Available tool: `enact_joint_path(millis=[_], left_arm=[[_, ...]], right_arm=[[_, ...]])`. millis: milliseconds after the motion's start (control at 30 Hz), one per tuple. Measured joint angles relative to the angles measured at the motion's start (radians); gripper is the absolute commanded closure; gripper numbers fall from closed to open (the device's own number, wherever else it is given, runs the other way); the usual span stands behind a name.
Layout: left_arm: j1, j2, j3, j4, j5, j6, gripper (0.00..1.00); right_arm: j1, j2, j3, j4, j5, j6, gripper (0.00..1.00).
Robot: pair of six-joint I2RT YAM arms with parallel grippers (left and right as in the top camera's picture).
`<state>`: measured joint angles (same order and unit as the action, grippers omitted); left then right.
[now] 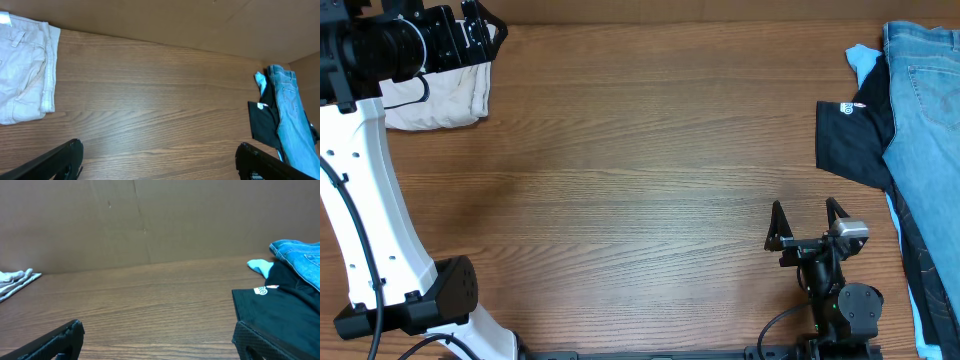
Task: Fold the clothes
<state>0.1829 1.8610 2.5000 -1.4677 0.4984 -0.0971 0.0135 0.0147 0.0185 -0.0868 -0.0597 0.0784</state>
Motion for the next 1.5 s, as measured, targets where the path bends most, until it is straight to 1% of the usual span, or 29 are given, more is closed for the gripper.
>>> enact_joint_path(millis=[733,967,1033,1167,1333,1433,1500], left_arm=[[0.000,0.000,0.000,-0.002,0.000,0.000,0.00],[0.000,0.000,0.000,-0.039,-0.001,0.000,0.00],[-0.002,0.000,0.000,-0.083,-0.008,0.000,0.00],[-0.049,0.001,-0.011,-0.110,-0.098,0.000,0.00],[-0.232,0.000,-0.075,-0.067,-0.330,-0.012,0.00],[-0.344,-0.007,-0.154,-0.013,-0.462,-0.020,0.00],[-0.393,-0.026,-0.234,0.045,-0.526,-0.023,0.00]], right_arm=[[0.000,0.000,0.000,0.000,0.000,0.000,0.00],[0.000,0.000,0.000,0.000,0.000,0.000,0.00],[0.000,0.000,0.000,0.000,0.000,0.000,0.00],[0.000,0.000,0.000,0.000,0.000,0.000,0.00],[0.000,0.000,0.000,0.000,0.000,0.000,0.00],[0.000,0.000,0.000,0.000,0.000,0.000,0.00],[0.000,0.000,0.000,0.000,0.000,0.000,0.00]])
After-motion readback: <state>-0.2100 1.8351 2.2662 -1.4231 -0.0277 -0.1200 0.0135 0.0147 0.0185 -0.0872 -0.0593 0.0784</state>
